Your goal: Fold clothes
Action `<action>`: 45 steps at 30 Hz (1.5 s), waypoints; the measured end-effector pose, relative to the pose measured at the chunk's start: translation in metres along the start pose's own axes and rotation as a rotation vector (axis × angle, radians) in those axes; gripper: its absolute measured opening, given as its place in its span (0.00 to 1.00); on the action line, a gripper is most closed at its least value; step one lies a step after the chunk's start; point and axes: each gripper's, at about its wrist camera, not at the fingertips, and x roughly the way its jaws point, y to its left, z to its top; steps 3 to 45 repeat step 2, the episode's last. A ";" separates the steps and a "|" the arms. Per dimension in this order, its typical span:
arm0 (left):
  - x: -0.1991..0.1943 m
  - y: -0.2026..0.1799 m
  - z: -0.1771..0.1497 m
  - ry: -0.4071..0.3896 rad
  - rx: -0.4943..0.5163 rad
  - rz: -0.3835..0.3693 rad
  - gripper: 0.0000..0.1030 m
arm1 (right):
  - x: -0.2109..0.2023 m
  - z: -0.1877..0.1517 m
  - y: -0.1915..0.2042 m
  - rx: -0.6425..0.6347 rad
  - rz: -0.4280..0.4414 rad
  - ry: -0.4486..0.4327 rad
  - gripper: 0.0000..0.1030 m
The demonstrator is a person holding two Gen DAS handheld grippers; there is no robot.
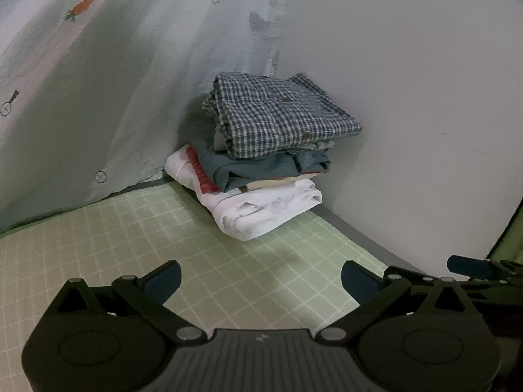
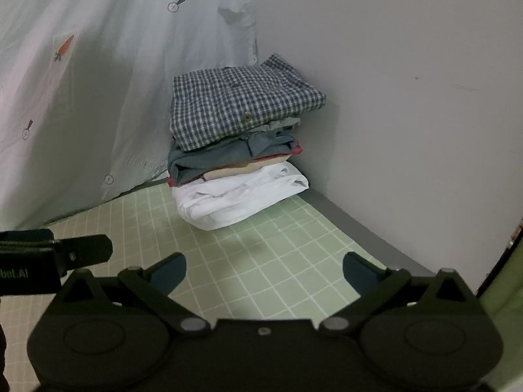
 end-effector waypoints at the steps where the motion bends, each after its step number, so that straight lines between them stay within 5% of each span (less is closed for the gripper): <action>1: -0.001 0.000 0.000 -0.001 0.001 -0.002 1.00 | 0.000 0.000 0.000 0.001 -0.001 -0.001 1.00; 45: -0.001 0.000 0.000 -0.002 0.002 -0.004 1.00 | -0.001 0.000 0.000 0.002 -0.001 -0.002 1.00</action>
